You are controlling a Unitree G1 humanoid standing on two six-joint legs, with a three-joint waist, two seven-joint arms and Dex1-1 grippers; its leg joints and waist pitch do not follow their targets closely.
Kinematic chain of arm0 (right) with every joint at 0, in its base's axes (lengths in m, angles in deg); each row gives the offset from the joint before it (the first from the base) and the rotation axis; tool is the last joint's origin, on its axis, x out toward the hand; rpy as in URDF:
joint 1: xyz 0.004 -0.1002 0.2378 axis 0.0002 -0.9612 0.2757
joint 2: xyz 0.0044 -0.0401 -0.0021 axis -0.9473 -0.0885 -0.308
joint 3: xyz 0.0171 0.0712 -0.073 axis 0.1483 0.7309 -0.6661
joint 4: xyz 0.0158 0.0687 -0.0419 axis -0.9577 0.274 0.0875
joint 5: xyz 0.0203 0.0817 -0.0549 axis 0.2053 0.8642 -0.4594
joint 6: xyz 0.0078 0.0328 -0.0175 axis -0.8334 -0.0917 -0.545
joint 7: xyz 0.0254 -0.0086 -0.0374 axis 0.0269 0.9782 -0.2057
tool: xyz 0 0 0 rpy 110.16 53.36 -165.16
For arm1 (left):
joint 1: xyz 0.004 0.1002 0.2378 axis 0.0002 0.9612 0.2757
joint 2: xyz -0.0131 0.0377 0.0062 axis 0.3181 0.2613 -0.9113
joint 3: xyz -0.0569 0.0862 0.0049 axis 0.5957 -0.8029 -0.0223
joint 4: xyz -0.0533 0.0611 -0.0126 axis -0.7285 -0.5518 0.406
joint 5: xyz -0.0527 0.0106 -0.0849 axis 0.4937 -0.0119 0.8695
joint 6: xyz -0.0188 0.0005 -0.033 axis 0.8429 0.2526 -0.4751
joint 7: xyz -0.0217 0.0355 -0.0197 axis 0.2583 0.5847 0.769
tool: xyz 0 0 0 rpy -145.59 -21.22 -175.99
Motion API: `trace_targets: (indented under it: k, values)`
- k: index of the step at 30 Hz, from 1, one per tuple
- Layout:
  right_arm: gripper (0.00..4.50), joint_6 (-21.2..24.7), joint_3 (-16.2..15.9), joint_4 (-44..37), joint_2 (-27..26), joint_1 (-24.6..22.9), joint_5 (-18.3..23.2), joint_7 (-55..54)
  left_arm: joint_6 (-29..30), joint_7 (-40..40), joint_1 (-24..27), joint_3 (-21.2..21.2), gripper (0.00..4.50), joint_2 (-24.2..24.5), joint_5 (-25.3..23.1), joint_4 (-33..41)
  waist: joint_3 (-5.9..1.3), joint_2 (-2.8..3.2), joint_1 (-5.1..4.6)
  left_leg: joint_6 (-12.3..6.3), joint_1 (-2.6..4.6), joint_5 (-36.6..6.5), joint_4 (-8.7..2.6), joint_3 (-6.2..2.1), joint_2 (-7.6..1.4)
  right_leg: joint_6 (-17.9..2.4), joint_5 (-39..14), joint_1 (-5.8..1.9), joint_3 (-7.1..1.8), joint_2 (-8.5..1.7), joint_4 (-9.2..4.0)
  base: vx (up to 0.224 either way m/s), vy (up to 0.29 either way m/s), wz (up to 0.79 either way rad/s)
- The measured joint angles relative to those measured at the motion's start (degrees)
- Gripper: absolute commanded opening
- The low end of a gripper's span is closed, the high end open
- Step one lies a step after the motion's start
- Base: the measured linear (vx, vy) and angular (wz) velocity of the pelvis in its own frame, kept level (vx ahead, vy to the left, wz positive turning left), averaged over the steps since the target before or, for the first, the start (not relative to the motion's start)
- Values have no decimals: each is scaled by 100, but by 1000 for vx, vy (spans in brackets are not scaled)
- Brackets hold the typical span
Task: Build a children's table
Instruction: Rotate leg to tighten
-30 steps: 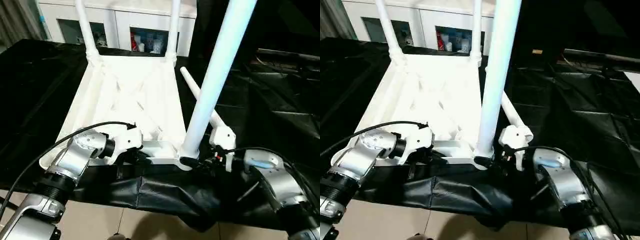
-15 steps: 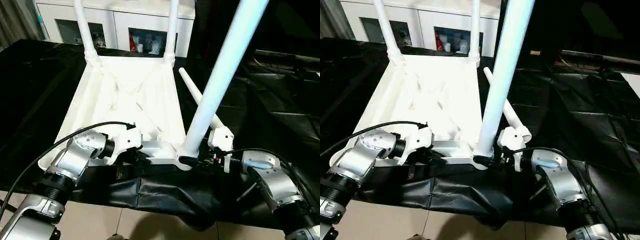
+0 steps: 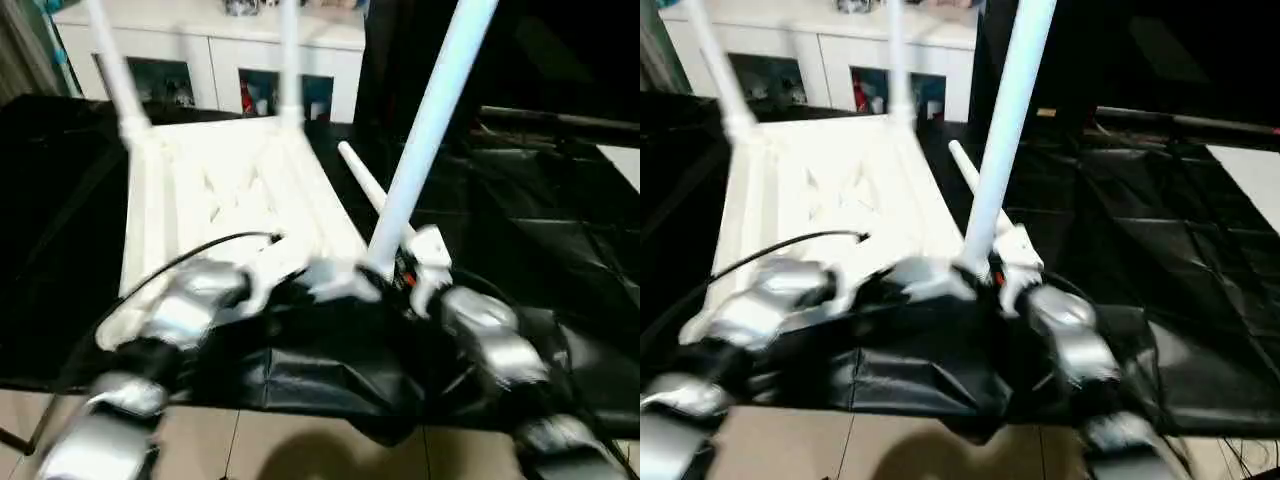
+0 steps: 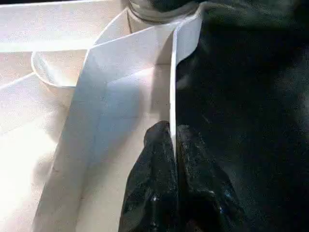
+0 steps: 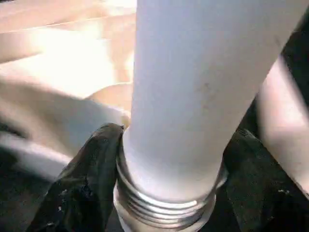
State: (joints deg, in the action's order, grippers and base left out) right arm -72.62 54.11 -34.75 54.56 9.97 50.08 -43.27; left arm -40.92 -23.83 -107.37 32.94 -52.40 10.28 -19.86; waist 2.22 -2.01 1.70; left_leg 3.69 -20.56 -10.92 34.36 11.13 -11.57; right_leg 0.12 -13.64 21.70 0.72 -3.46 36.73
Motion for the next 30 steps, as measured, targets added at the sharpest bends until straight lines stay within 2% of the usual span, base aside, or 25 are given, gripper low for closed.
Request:
trace_targets:
  k: [4, 12, 14, 17, 18, 20, 24, 30]
  values:
    - [266, -20, 99, 481, -275, 337, -113, -786, 279, -500, -119, -1, 0, -280, -88, -98, -5, -6, 3, 0, 2, 0, 0, 0, 1, 0, 0, 5, 1, -3, -14, 0, 0, 0]
    - [266, -259, 144, 725, -346, 428, -193, -651, 346, -409, -20, -21, 0, -117, -74, 107, -42, -61, -13, 1, 9, -1, -15, 0, 1, 3, 7, 15, 1, -3, -15, 0, 0, 0]
    - [322, -333, 215, 789, -353, 447, -150, -507, 345, -391, 19, -21, 0, -81, -70, 182, -41, -63, -15, 1, 10, -1, -20, 0, 1, 3, 7, 21, 2, -2, -14, 0, 0, 0]
    - [345, -347, 290, 793, -316, 447, 74, -1, 336, -284, 98, -17, 0, 49, -7, 308, -39, -67, -32, 2, 13, -1, -40, -1, 1, 3, 8, 27, 4, -1, -14, 0, 0, 0]
    - [345, -344, 252, 760, -268, 446, 79, 190, 340, -234, 169, -12, 0, 117, 4, 429, -38, -68, -38, 3, 8, -1, -48, -2, 1, 3, 8, 27, 6, 0, -14, 0, 0, 0]
    - [374, -319, 184, 689, -189, 431, 75, 434, 353, -140, 217, -10, 0, 223, 47, 536, -34, -76, -43, 3, 11, -1, -59, -4, -2, 3, 8, 30, 10, 3, -13, 0, 0, 0]
    - [374, -167, -152, 160, 180, 170, 29, 1220, 309, 323, 535, 4, 0, 651, 190, 1075, -27, -93, -27, 4, 6, -1, -82, -5, -12, -18, 21, 37, 18, 13, -17, 0, 0, 0]
    - [374, -16, -406, -697, 682, -344, 242, 2502, -281, 1102, 915, 121, 0, 1133, 470, 1466, -28, -92, 28, -10, -11, -7, -106, 15, -13, -12, 4, 61, 17, 14, -68, 54, 3, 0]
